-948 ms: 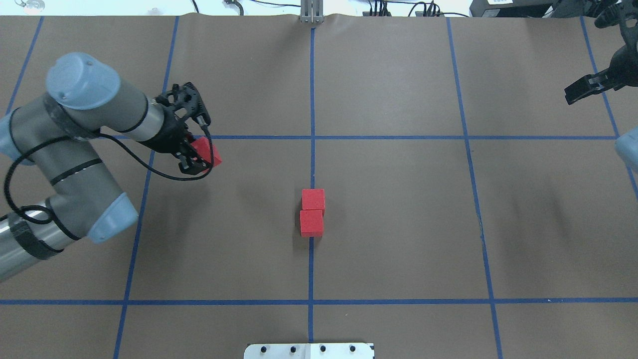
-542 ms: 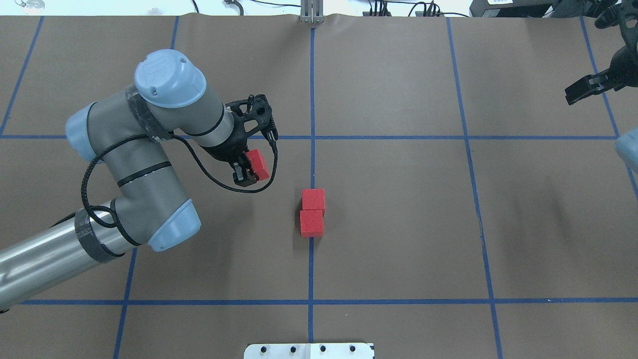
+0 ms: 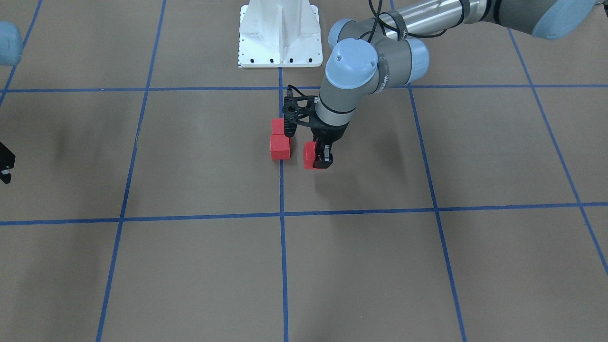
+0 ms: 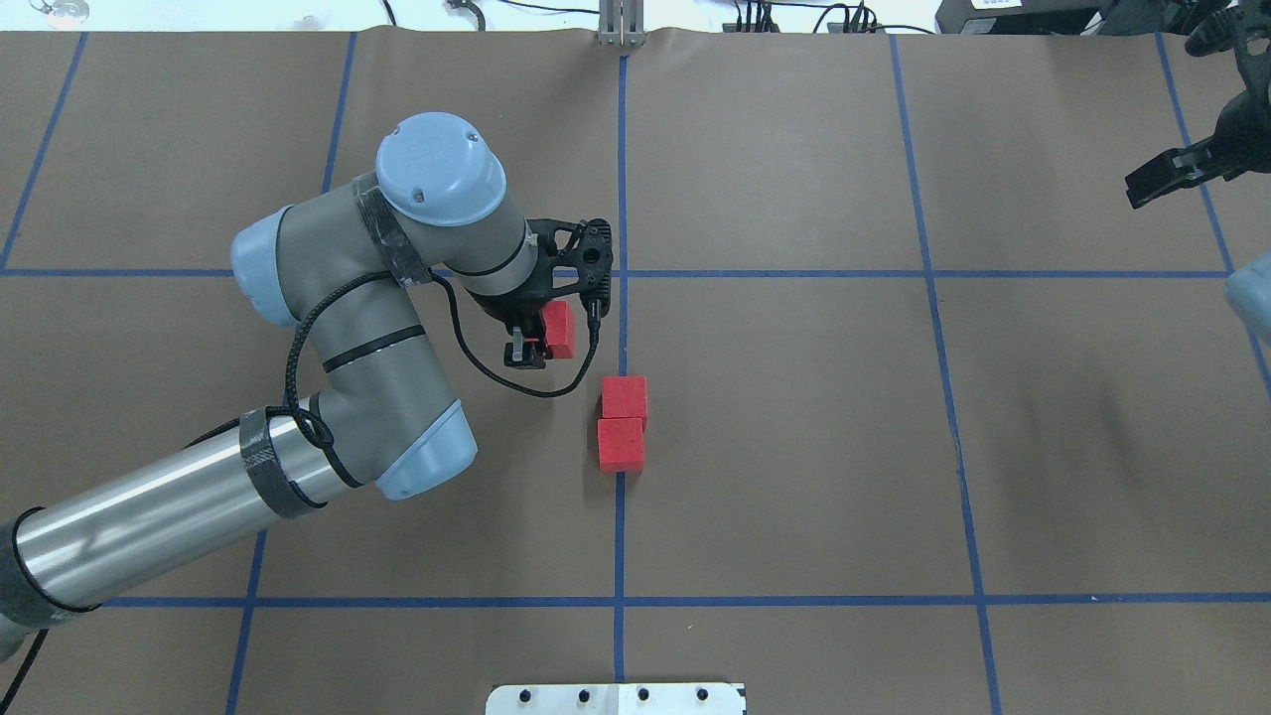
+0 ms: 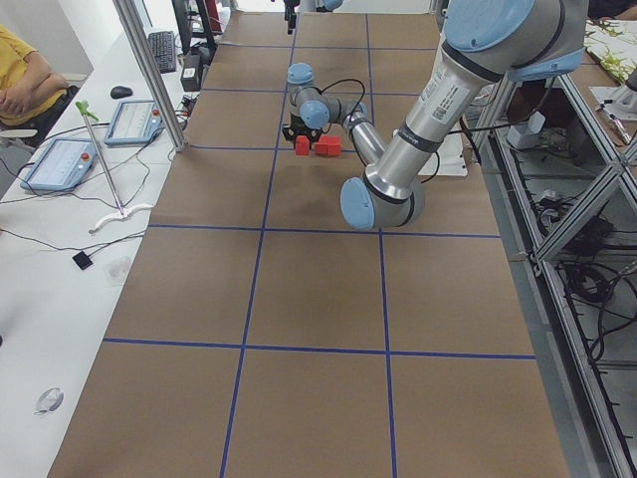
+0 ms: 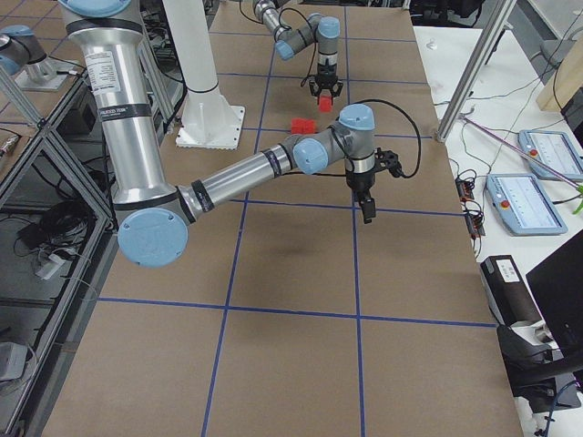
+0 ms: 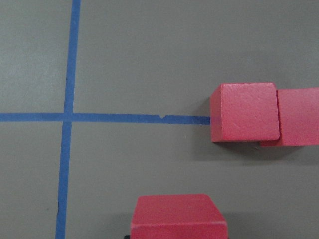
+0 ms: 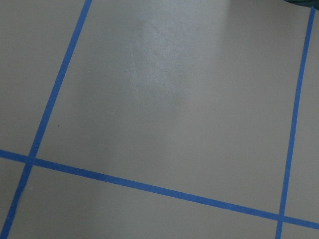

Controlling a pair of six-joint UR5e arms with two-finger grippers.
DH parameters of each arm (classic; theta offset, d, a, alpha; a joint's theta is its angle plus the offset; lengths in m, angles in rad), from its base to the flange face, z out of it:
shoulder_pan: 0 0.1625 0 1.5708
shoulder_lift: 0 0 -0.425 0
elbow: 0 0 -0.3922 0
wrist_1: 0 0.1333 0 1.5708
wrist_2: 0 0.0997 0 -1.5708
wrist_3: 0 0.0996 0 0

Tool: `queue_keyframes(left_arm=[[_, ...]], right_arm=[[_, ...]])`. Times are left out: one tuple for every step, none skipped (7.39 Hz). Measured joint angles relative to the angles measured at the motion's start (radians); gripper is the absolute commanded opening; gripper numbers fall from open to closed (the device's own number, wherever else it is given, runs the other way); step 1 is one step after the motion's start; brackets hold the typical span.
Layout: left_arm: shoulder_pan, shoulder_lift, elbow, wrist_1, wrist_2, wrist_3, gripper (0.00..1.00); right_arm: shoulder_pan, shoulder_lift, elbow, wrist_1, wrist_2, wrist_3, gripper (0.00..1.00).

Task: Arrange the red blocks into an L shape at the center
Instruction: 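Carry the red cube with the left gripper toward the center pair, then lower the cube beside the nearer center cube, forming an L, release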

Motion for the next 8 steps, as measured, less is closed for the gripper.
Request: queue_keyframes(left_arm=[[0.016, -0.003, 0.005, 0.003, 0.015, 0.006, 0.00], [0.031, -0.003, 0.006, 0.018, 0.028, 0.006, 0.00], [0.042, -0.005, 0.002, 0.056, 0.036, 0.004, 0.00], [0.049, -0.008, -0.003, 0.096, 0.040, -0.002, 0.00], [0.058, -0.010, -0.005, 0.115, 0.044, -0.016, 0.00], [0.074, -0.010, -0.006, 0.122, 0.054, -0.037, 0.00], [0.089, -0.010, -0.006, 0.123, 0.063, -0.059, 0.00], [0.102, -0.010, -0.005, 0.123, 0.067, -0.081, 0.00]], right_arm=[[0.000, 0.000, 0.000, 0.000, 0.000, 0.000, 1.00], [0.000, 0.000, 0.000, 0.000, 0.000, 0.001, 1.00], [-0.001, 0.000, 0.000, 0.000, 0.000, 0.001, 1.00], [0.000, 0.000, 0.000, 0.000, 0.001, 0.001, 1.00], [0.000, 0.000, 0.000, 0.000, 0.000, 0.001, 1.00], [0.000, 0.000, 0.000, 0.000, 0.000, 0.001, 1.00], [0.000, 0.000, 0.000, 0.000, 0.000, 0.001, 1.00], [0.000, 0.000, 0.000, 0.000, 0.000, 0.001, 1.00]])
